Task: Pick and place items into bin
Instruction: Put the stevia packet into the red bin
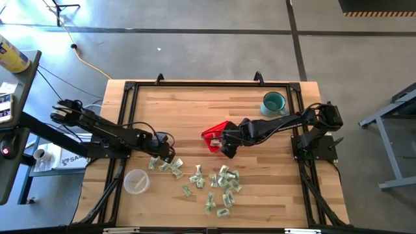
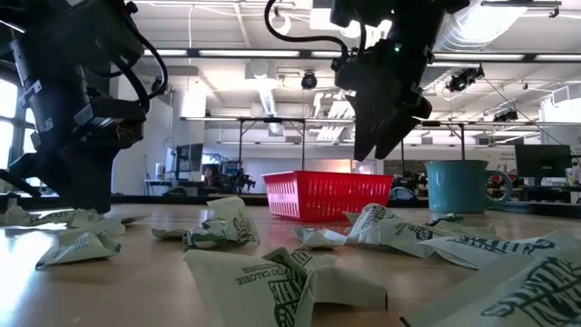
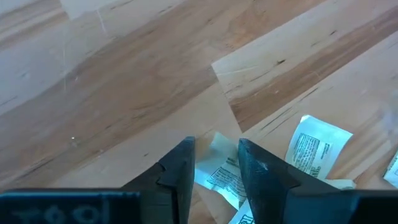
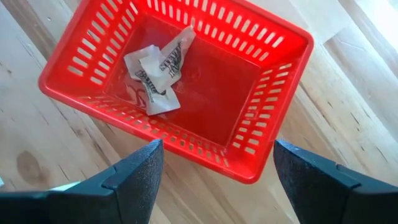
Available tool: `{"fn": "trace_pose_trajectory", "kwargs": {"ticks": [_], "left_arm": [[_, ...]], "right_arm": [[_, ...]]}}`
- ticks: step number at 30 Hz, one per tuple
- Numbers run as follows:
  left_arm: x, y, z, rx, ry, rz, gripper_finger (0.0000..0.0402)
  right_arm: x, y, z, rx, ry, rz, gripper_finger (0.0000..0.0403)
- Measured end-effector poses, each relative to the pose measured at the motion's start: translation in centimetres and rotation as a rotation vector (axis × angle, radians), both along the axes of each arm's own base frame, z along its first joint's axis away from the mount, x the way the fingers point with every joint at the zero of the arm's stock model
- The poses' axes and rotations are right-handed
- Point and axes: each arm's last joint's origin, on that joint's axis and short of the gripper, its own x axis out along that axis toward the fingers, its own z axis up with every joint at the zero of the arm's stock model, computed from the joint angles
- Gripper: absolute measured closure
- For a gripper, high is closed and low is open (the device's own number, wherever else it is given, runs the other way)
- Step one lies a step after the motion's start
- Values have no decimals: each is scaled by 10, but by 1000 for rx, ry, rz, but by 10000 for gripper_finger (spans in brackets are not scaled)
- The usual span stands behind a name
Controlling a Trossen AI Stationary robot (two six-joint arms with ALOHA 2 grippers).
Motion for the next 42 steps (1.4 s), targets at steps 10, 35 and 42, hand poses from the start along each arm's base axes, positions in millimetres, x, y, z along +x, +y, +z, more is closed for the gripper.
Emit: {"fn": "trace_pose_trajectory", "kwargs": {"ticks": [10, 35, 42], "left_arm": [[-3, 1, 0, 11, 7, -27, 360], [59, 34, 90, 346, -359, -186, 379], [94, 69, 118, 430, -521, -270, 379]], "right_arm": [[-4, 8, -1, -9, 35, 22, 109], [-41, 61, 18, -252, 14, -50, 147], [-61, 65, 29, -254, 26, -121, 149]]}}
